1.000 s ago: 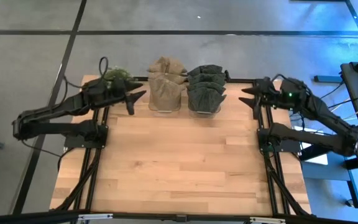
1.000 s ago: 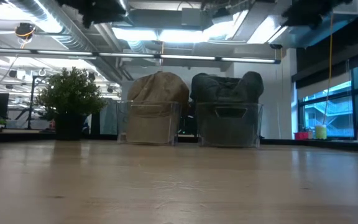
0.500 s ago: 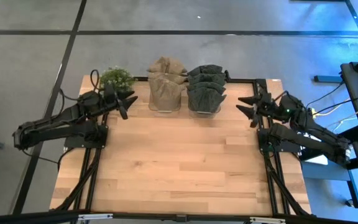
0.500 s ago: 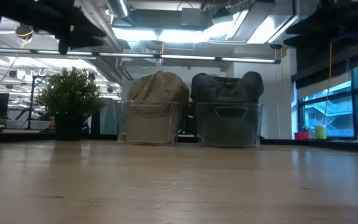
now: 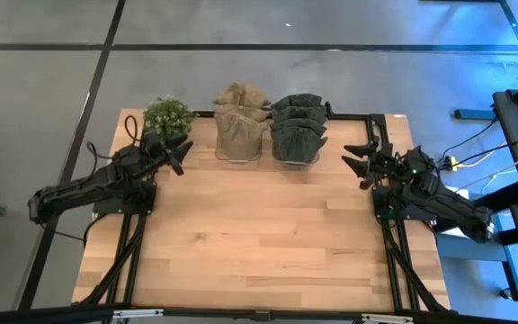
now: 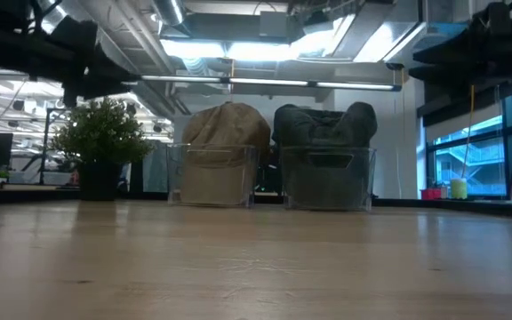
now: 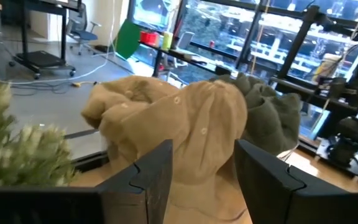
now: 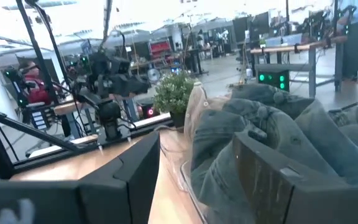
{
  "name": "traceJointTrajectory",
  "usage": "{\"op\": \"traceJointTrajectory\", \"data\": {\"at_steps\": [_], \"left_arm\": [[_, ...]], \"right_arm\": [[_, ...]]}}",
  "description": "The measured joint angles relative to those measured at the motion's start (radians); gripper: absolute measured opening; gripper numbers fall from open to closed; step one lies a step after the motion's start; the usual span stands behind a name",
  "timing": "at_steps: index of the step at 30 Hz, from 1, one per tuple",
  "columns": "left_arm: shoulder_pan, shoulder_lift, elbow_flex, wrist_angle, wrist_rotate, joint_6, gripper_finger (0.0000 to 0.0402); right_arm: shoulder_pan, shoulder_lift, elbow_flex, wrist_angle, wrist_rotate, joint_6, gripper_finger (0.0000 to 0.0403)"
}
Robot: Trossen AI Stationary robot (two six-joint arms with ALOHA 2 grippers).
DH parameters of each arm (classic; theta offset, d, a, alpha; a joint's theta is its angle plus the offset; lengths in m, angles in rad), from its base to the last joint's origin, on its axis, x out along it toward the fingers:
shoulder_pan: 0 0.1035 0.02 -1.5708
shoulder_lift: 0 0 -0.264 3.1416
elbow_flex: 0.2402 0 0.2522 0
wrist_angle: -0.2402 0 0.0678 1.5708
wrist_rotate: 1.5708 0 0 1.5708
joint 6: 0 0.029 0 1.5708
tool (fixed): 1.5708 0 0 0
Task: Pick & Place hat
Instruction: Return to Home Position
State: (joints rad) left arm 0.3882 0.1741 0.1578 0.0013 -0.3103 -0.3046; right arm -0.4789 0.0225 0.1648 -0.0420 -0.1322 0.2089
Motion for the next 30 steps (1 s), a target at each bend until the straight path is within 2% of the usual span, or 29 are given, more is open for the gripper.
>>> {"op": "traceJointTrajectory", "data": {"at_steps": [7,12,19,22,26,30], "left_arm": [[0.000,-0.112,-0.070,0.002,-0.030,0.000,0.0164],[0.000,-0.174,-0.092,-0.054,-0.053,-0.013,0.0165],[0.000,-0.174,-0.091,-0.095,-0.098,-0.026,0.0163],[0.000,-0.174,-0.091,-0.130,-0.092,-0.025,0.0162],[0.000,-0.174,-0.090,-0.133,-0.096,-0.022,0.0164],[0.000,-0.170,-0.090,-0.133,-0.104,0.026,0.0166]], "right_arm": [[0.000,-0.022,-0.013,-0.012,0.000,-0.030,0.0202],[0.000,-0.022,-0.013,-0.016,0.000,-0.053,0.0202],[0.000,-0.022,-0.014,-0.015,0.000,-0.061,0.0202],[0.000,-0.023,-0.053,0.050,-0.001,-0.085,0.0202],[0.000,-0.023,-0.158,0.220,-0.015,-0.084,0.0202],[0.000,-0.023,-0.151,0.241,-0.019,-0.105,0.0202]]}}
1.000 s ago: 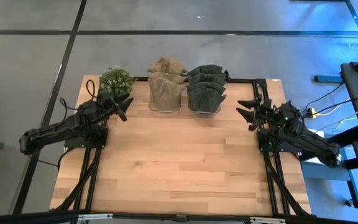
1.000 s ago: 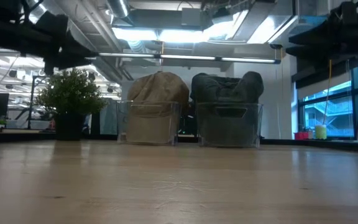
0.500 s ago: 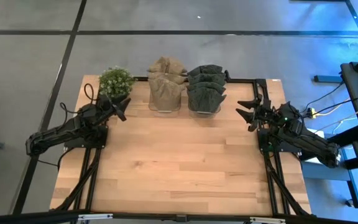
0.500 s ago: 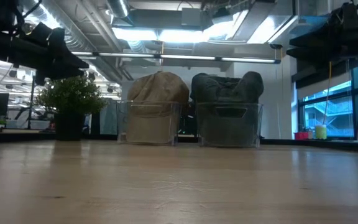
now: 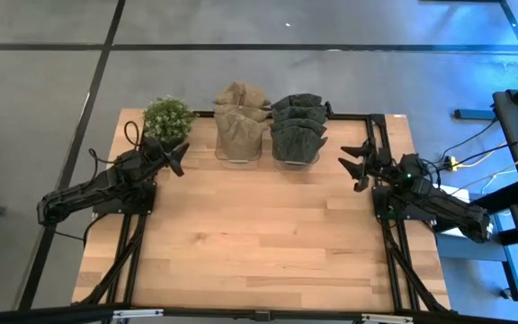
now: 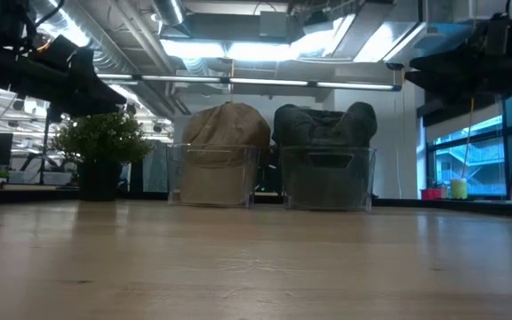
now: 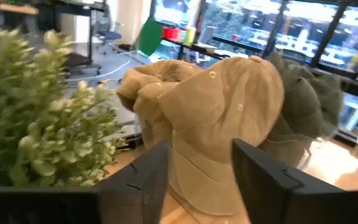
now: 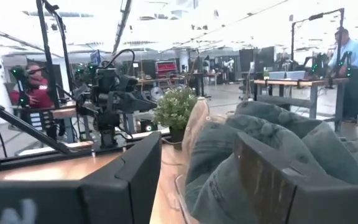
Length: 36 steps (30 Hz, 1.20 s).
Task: Pick & Place hat
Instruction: Return to Home Position
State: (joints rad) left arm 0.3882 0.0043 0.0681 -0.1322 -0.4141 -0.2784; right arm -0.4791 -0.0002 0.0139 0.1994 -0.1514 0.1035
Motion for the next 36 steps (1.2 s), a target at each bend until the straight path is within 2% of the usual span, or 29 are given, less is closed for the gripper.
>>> {"op": "traceJointTrajectory", "data": {"at_steps": [3,9,15,36], "left_arm": [[0.000,0.000,0.000,0.000,-0.001,0.039,0.0165],[0.000,0.000,0.000,0.000,-0.004,0.029,0.0166],[0.000,0.000,0.000,0.000,-0.004,0.029,0.0164],[0.000,0.000,0.000,0.000,-0.004,0.030,0.0165]], "right_arm": [[-0.001,0.000,0.000,-0.009,0.022,-0.006,0.0202],[-0.002,0.000,0.000,-0.141,0.108,0.050,0.0202],[-0.002,0.000,0.000,-0.195,0.115,0.028,0.0202],[-0.002,0.001,0.000,-0.197,0.116,0.019,0.0202]]}}
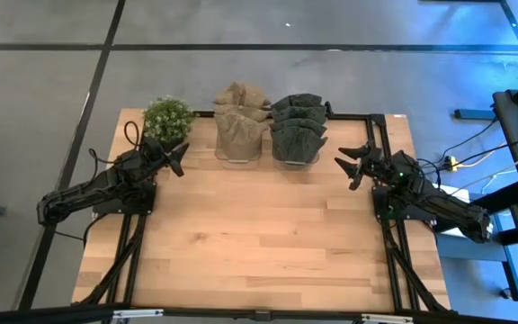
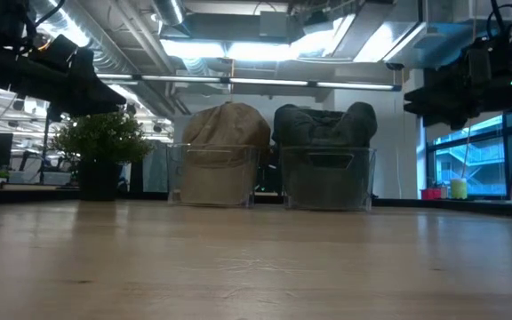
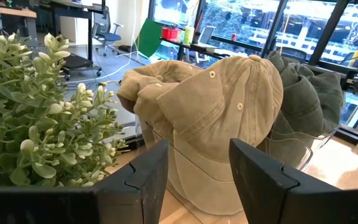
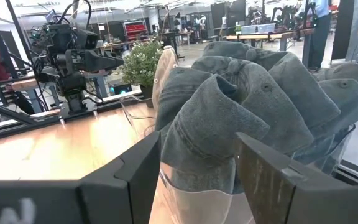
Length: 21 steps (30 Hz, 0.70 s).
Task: Pick & Place hat
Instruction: Return to Home Position
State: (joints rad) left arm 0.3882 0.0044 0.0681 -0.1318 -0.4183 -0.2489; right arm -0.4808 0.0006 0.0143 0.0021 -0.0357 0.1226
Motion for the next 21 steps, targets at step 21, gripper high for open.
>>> {"op": "traceJointTrajectory", "data": {"at_steps": [21], "left_arm": [[0.000,0.000,0.000,0.000,0.000,0.000,0.0165]], "right_arm": [[0.000,0.000,0.000,-0.001,-0.001,0.000,0.0202]]}}
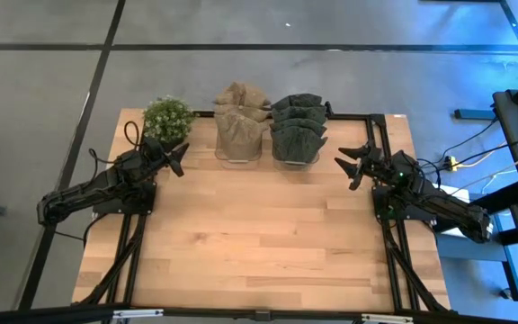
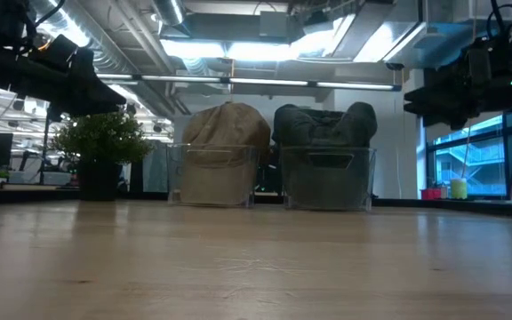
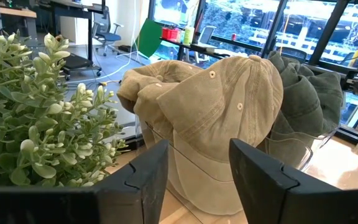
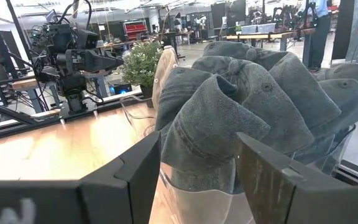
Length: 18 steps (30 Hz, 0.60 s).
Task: Pick & Place hat
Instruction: Return to Home Position
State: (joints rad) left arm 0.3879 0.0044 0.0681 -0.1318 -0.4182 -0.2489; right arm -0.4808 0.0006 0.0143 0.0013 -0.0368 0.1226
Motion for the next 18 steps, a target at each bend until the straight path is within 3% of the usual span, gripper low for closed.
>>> {"op": "traceJointTrajectory", "data": {"at_steps": [18], "left_arm": [[0.000,0.000,0.000,0.000,0.000,0.000,0.0163]], "right_arm": [[0.000,0.000,0.000,0.000,0.000,0.000,0.0202]]}}
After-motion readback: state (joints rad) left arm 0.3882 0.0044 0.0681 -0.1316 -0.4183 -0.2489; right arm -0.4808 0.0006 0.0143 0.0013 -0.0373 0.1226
